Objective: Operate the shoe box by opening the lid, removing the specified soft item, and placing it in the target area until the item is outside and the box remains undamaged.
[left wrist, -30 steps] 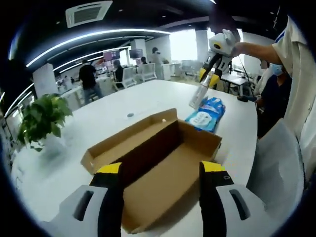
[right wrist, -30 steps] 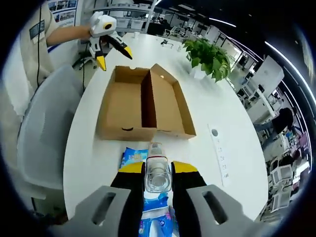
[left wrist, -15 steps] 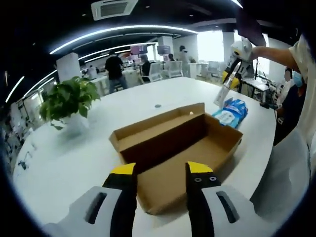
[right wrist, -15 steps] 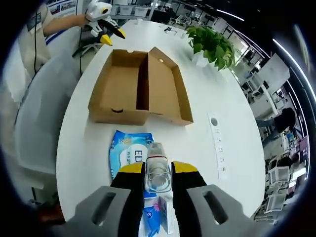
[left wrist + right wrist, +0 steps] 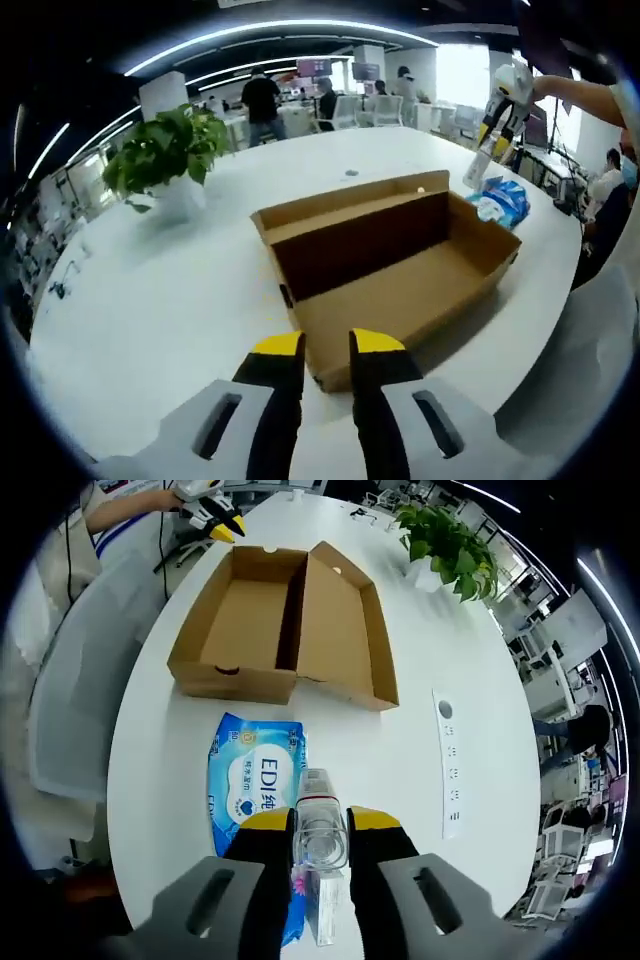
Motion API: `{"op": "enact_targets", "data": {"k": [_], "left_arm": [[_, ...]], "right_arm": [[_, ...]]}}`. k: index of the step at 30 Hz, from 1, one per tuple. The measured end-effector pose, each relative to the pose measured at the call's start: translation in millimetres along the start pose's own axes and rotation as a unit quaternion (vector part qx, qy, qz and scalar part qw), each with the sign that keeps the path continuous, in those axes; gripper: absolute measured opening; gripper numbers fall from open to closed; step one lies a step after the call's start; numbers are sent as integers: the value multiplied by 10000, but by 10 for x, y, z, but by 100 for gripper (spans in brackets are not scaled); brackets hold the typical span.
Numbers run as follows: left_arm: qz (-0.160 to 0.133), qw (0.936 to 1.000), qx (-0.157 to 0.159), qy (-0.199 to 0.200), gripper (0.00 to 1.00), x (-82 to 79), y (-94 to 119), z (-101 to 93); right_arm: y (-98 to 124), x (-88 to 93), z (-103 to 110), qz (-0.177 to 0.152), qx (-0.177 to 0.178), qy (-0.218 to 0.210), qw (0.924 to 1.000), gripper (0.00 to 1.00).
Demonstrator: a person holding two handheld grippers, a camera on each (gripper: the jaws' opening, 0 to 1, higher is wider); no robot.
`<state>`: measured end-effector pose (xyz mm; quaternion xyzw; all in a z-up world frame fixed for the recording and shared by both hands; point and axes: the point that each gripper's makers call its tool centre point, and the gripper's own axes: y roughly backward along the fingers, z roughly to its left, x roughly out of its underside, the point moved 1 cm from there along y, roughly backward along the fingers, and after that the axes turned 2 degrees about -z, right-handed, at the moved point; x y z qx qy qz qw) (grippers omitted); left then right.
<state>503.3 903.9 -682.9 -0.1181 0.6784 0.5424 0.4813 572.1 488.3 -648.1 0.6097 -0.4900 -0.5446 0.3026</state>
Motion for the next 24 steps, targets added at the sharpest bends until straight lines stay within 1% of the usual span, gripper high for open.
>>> {"op": "enact_targets", "data": {"k": [2, 4, 5, 11, 14, 15, 17, 24], "left_arm": [[68, 9999, -99, 94, 13, 44, -7, 40], [72, 9998, -161, 138, 11, 61, -14, 73], [96, 9995, -194, 249, 10, 82, -20, 90], [232, 9979, -241, 558, 7, 165, -73, 118], [248, 9963, -215, 797, 4, 193, -106, 116], [267, 9960, -242, 813, 3, 206, -114, 126], [258, 9949, -231, 948, 3, 219, -128, 124], [263, 9943, -222, 1008, 2, 234, -128, 117]], "right_arm": [[-32, 8, -8, 61, -51, 26, 10000, 17], [-63, 19, -24, 126, -89, 73, 9999, 17], [-84, 22, -36, 154, -108, 95, 9998, 17], [-182, 36, -82, 286, -222, 154, 9992, 17], [-259, 72, -114, 377, -269, 181, 9988, 17], [-277, 78, -121, 412, -276, 196, 9986, 17], [-302, 86, -133, 464, -287, 206, 9983, 17], [-465, 159, -189, 686, -439, 223, 9964, 18]]}}
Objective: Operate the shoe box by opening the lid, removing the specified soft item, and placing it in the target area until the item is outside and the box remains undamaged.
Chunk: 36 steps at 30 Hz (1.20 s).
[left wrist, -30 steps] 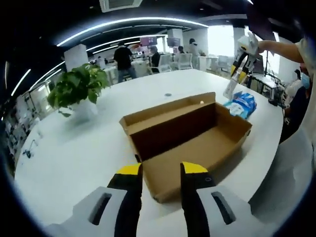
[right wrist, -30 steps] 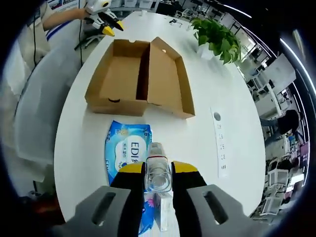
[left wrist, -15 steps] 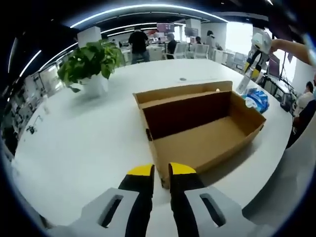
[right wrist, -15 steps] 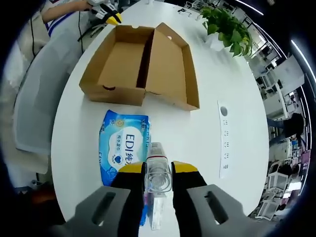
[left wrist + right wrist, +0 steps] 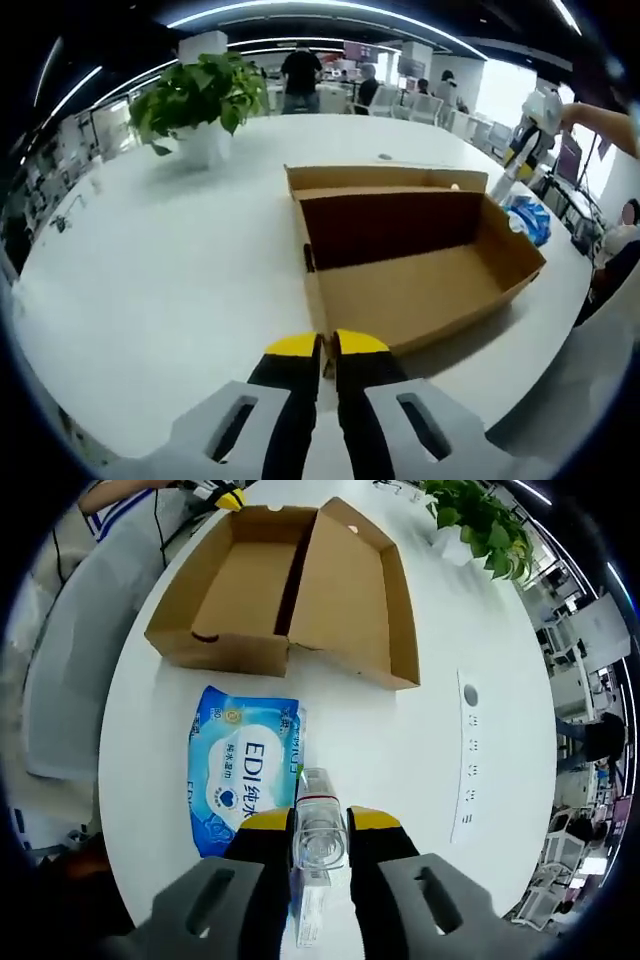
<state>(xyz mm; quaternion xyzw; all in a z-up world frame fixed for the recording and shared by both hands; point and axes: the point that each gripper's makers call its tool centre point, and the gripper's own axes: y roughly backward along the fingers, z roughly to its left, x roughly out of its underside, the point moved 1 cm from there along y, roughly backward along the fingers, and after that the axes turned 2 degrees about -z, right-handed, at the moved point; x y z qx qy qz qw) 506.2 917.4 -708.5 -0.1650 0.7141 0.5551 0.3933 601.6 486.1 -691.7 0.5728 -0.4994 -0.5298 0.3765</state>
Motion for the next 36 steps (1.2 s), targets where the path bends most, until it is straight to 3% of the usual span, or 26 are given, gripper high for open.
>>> {"op": "enact_targets", "data": {"k": [12, 36], "left_arm": [[-10, 10000, 7, -21, 2, 3, -9, 10], [12, 10000, 41, -54, 2, 9, -13, 6]], "right_arm": [[-194, 75, -24, 321, -225, -247, 9989, 18], [-215, 35, -125, 381, -170, -231, 9989, 19]]}}
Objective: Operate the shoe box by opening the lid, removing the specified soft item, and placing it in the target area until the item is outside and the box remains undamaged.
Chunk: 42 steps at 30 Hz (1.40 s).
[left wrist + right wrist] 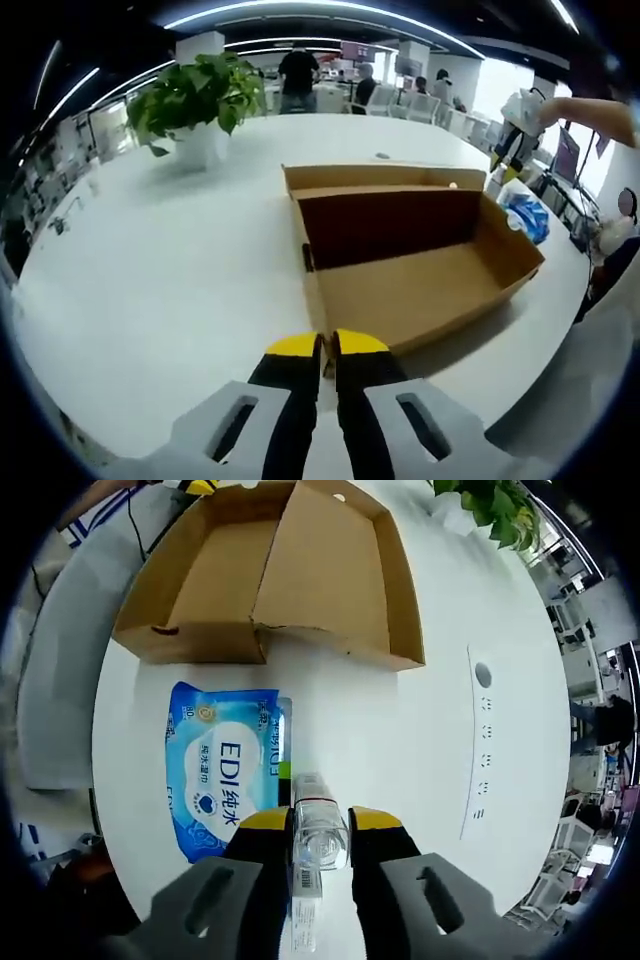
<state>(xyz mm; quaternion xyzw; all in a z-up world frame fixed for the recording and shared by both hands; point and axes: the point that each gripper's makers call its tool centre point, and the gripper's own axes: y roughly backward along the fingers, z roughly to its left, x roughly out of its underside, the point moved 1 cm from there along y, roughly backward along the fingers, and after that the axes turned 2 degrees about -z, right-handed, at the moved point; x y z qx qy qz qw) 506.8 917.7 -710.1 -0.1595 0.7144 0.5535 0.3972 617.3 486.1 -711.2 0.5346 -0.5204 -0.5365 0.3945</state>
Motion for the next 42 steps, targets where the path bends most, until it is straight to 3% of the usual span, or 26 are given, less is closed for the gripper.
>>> {"op": "enact_targets", "data": {"k": [21, 30, 35, 42], "left_arm": [[34, 10000, -13, 24, 2, -7, 1, 1], [91, 10000, -32, 7, 1, -9, -1, 1], [104, 9999, -37, 25, 1, -4, 0, 4], [124, 9999, -23, 88, 1, 1, 2, 1]], "right_arm": [[169, -111, -36, -259, 293, 23, 9992, 25], [310, -396, -89, -871, 403, -816, 9920, 25], [390, -601, -126, -1256, 426, -1544, 9791, 22], [387, -738, -163, -1435, 441, -2300, 9615, 20]]}}
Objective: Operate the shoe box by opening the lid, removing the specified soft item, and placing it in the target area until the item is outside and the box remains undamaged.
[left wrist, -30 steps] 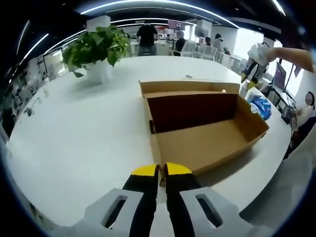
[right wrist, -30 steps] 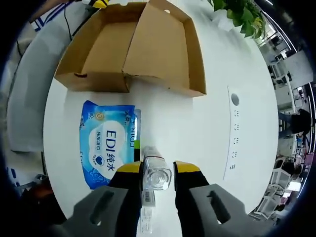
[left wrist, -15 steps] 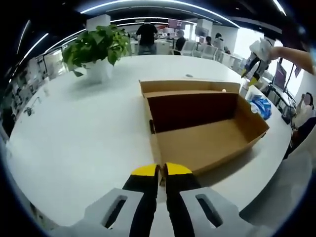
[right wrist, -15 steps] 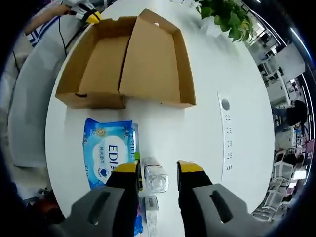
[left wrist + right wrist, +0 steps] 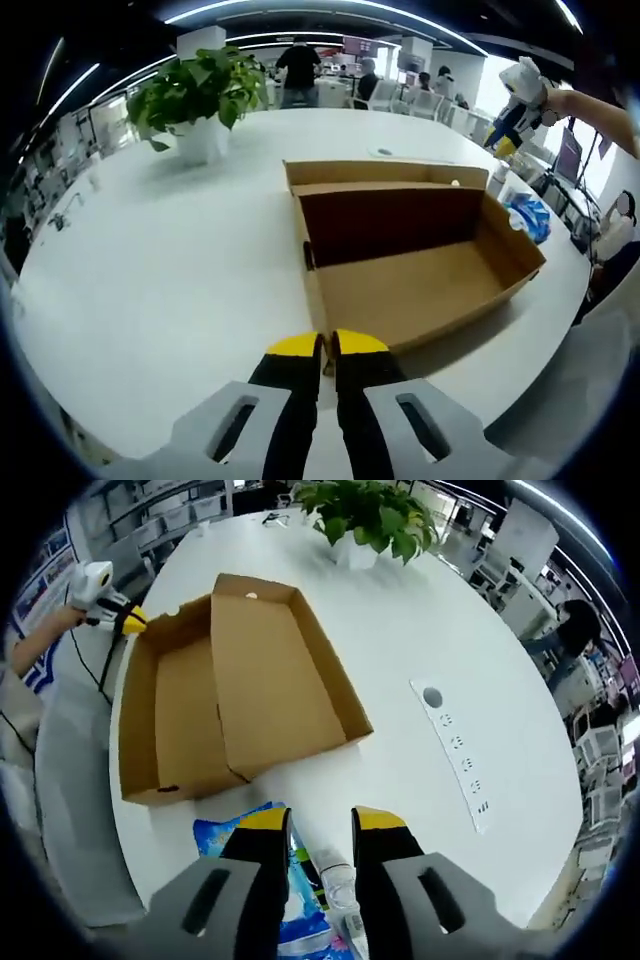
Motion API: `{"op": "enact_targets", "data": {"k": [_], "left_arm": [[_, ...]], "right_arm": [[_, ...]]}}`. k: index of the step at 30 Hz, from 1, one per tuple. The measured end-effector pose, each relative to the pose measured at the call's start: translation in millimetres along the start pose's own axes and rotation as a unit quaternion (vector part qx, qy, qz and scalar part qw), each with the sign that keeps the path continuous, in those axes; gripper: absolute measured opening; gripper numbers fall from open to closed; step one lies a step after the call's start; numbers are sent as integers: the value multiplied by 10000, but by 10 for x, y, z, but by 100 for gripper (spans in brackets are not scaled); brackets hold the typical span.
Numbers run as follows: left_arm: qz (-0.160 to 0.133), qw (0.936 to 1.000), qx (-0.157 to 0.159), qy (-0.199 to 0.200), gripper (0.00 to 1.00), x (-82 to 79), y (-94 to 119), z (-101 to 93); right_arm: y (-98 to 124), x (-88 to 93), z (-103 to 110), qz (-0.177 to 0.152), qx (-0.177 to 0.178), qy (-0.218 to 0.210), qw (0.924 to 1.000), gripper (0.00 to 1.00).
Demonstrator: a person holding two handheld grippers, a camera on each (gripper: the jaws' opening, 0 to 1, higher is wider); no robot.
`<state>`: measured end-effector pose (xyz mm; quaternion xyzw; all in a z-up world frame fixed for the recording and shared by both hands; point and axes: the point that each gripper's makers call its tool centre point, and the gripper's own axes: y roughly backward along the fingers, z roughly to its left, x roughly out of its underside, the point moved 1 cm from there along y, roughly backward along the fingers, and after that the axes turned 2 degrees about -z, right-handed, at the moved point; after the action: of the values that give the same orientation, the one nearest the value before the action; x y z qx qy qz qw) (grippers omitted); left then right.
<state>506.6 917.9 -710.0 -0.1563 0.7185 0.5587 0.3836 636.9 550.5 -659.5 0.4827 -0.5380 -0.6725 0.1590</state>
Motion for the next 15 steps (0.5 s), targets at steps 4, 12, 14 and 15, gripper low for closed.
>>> {"op": "enact_targets", "data": {"k": [4, 12, 14, 15], "left_arm": [[25, 10000, 13, -7, 1, 3, 3, -3], [50, 10000, 58, 45, 1, 3, 1, -3], [55, 9999, 65, 57, 1, 4, 0, -4], [58, 9999, 67, 62, 1, 5, 0, -6]], "right_arm": [[-63, -81, -28, -138, 85, -474, 9987, 19], [-248, -126, -95, -159, 323, -882, 9954, 16], [-301, -134, -111, -191, 382, -1034, 9937, 16], [-323, -139, -112, -206, 386, -1096, 9930, 16]]}}
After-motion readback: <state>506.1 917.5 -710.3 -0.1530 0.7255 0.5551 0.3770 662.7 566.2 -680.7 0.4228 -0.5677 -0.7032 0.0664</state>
